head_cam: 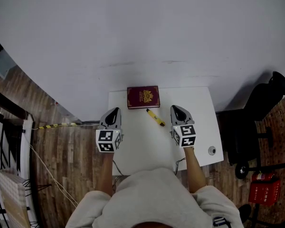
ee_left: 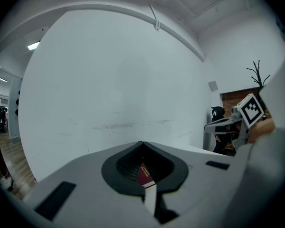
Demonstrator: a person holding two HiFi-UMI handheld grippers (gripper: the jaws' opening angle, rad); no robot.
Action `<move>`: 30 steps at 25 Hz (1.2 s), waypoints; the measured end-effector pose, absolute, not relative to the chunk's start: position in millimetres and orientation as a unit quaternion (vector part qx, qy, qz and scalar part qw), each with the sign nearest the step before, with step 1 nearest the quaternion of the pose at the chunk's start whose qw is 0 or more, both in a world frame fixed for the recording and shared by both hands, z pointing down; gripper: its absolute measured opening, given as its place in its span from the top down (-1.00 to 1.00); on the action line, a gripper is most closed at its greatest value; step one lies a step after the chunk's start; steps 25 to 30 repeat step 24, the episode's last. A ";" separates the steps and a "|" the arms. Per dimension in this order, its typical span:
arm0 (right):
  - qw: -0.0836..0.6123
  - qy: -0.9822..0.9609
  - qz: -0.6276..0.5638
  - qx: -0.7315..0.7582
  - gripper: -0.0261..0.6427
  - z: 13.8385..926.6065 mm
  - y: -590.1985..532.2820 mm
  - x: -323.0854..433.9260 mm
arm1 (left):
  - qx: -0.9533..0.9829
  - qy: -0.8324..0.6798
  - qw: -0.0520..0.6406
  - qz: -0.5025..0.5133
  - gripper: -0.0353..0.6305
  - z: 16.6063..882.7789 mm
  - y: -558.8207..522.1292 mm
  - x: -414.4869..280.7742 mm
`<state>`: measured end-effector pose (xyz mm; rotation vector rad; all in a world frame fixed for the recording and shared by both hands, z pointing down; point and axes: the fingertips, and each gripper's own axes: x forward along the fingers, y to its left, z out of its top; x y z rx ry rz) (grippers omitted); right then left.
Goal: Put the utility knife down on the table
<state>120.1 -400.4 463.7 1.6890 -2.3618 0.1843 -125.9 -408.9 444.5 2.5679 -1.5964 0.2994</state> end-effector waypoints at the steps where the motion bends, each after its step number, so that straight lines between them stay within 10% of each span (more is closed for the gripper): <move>1: 0.116 -0.806 0.063 0.577 0.93 463.5 -399.8 119.8 | 0.844 -0.525 0.051 0.098 0.88 444.3 -408.4 -126.1; 30: 0.120 -0.807 0.062 0.574 0.93 466.3 -399.9 124.1 | 0.845 -0.523 0.053 0.102 0.88 448.6 -408.5 -118.6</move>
